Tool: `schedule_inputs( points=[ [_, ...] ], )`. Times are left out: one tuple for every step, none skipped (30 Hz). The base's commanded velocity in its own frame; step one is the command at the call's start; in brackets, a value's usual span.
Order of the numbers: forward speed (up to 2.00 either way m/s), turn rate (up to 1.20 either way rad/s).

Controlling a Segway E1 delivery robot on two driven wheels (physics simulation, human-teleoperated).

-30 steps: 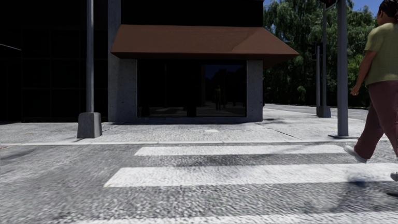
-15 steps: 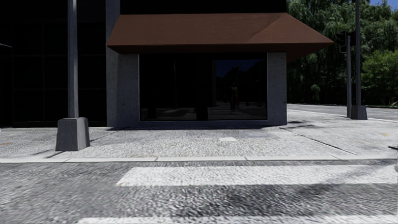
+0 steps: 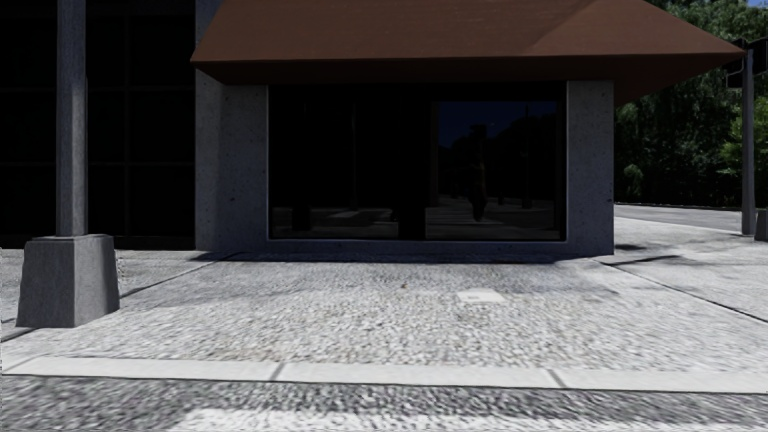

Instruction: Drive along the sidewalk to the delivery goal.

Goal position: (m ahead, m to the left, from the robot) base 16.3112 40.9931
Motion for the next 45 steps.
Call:
schedule_inputs(
  points=[
    [2.00, 0.00],
    [2.00, 0.00],
    [2.00, 0.00],
    [2.00, 0.00],
    [2.00, 0.00],
    [2.00, 0.00],
    [2.00, 0.00],
    [2.00, 0.00],
    [2.00, 0.00],
    [2.00, 0.08],
    [2.00, 0.08],
    [2.00, 0.12],
    [1.82, 0.17],
    [1.82, 0.17],
    [1.57, 0.19],
    [1.30, 0.20],
    [1.17, 0.23],
    [1.17, 0.23],
    [1.11, 0.32],
    [1.09, 0.37],
    [1.09, 0.37],
    [1.08, 0.39],
    [1.08, 0.40],
    [1.08, 0.40],
    [1.08, 0.40],
    [1.08, 0.40],
    [1.08, 0.40],
    [1.09, 0.40],
    [1.09, 0.40],
    [1.10, 0.41],
    [1.11, 0.45],
    [1.12, 0.47],
    [1.12, 0.47],
    [1.14, 0.47],
    [1.15, 0.47],
    [1.18, 0.47],
    [1.18, 0.47],
    [1.21, 0.48],
    [1.23, 0.48],
    [1.23, 0.48],
    [1.25, 0.48],
    [1.27, 0.48],
    [1.30, 0.48],
    [1.30, 0.48],
    [1.32, 0.51]
  ],
)
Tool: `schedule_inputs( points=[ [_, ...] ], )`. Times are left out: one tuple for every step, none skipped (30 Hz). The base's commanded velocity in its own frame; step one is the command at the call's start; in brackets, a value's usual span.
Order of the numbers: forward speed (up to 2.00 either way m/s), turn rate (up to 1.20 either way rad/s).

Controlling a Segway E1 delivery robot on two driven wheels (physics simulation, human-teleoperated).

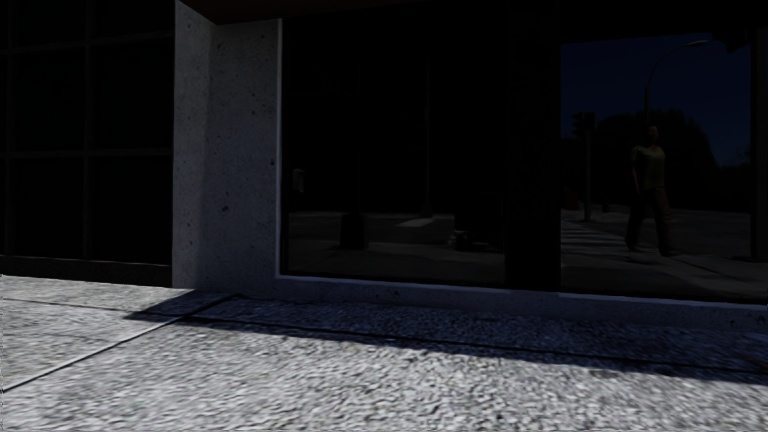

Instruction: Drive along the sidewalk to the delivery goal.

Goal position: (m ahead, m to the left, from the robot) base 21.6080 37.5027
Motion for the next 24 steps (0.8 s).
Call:
schedule_inputs(
  points=[
    [1.33, 0.53],
    [1.33, 0.56],
    [1.33, 0.56],
    [1.33, 0.56],
    [1.34, 0.57],
    [1.35, 0.57],
    [1.35, 0.57],
    [1.37, 0.57],
    [1.39, 0.57],
    [1.39, 0.57],
    [1.39, 0.62],
    [1.40, 0.65],
    [1.40, 0.66],
    [1.40, 0.66],
    [1.40, 0.66],
    [1.40, 0.67],
    [1.40, 0.67],
    [1.40, 0.67],
    [1.40, 0.67],
    [1.41, 0.68],
    [1.41, 0.68],
    [1.41, 0.68],
    [1.41, 0.68],
    [1.41, 0.68]
  ],
)
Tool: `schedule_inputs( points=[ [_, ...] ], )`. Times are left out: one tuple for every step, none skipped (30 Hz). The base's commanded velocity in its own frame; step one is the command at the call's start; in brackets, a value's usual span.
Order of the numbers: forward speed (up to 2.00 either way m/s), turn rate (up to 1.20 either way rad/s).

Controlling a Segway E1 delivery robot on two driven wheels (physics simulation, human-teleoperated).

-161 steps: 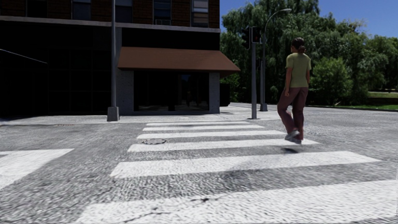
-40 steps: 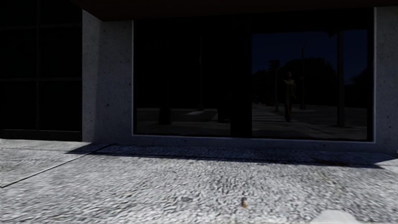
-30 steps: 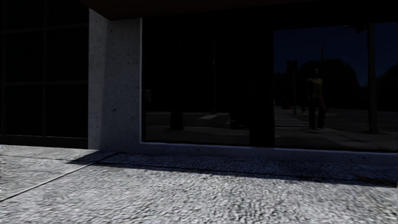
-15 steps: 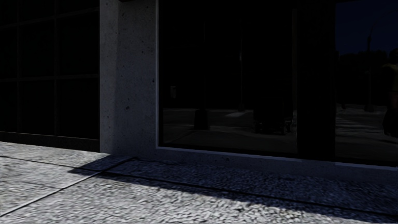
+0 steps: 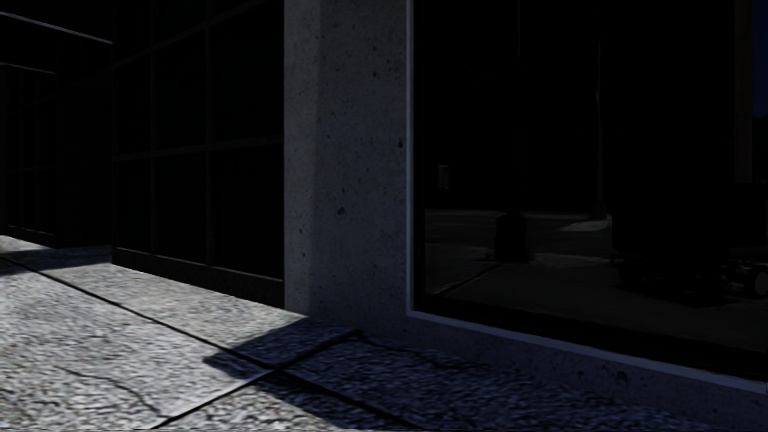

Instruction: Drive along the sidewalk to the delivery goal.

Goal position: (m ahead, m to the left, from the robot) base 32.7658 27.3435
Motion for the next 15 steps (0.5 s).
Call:
schedule_inputs(
  points=[
    [1.41, 0.68],
    [1.41, 0.68],
    [1.41, 0.68],
    [1.41, 0.68],
    [1.41, 0.68],
    [1.41, 0.68],
    [1.41, 0.68],
    [1.41, 0.68],
    [1.41, 0.69],
    [1.41, 0.69],
    [1.41, 0.71],
    [1.41, 0.71],
    [1.41, 0.72],
    [1.41, 0.72],
    [1.41, 0.72]
  ],
)
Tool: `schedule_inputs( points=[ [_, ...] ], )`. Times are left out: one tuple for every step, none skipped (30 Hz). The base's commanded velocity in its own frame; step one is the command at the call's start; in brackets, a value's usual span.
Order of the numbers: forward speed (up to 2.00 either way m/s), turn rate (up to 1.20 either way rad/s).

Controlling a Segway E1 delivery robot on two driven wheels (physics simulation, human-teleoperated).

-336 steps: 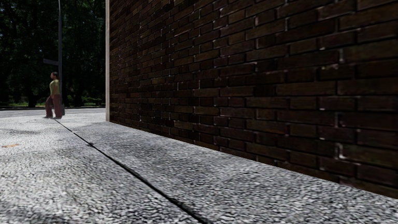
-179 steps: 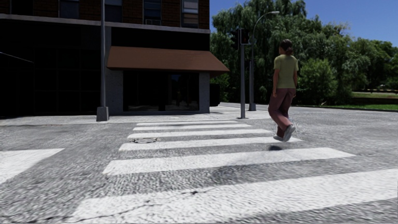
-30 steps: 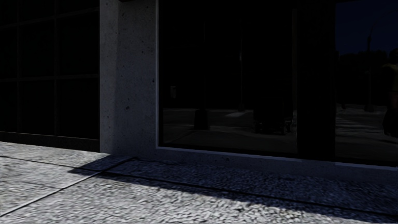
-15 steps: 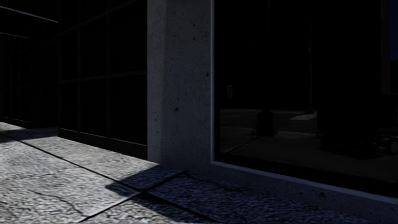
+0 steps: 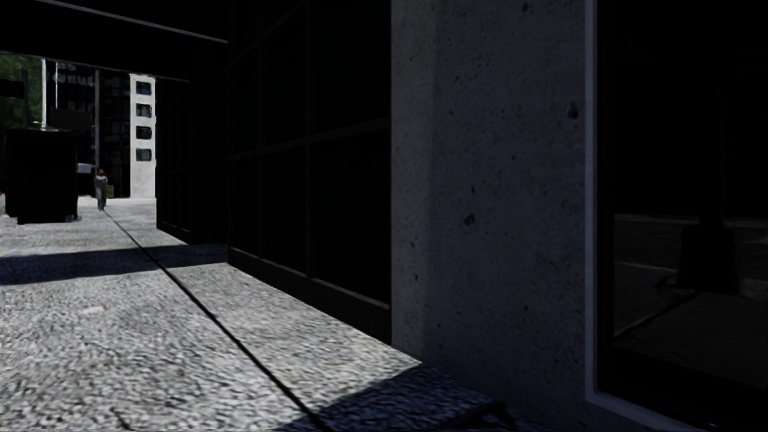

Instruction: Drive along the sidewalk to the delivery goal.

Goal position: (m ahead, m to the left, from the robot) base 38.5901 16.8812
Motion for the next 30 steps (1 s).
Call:
schedule_inputs(
  points=[
    [1.41, 0.73],
    [1.41, 0.73],
    [1.41, 0.74],
    [1.41, 0.78],
    [1.41, 0.80],
    [1.41, 0.80],
    [1.42, 0.80],
    [1.46, 0.80],
    [1.46, 0.80],
    [1.47, 0.80],
    [1.47, 0.80],
    [1.47, 0.80],
    [1.47, 0.80],
    [1.47, 0.80],
    [1.48, 0.80],
    [1.49, 0.80],
    [1.49, 0.80],
    [2.00, 0.80],
    [2.00, 0.80],
    [2.00, 0.80],
    [2.00, 0.80],
    [2.00, 0.80],
    [2.00, 0.78],
    [2.00, 0.77],
    [2.00, 0.77],
    [2.00, 0.72],
    [2.00, 0.60],
    [2.00, 0.57],
    [2.00, 0.57],
    [2.00, 0.55]
  ],
)
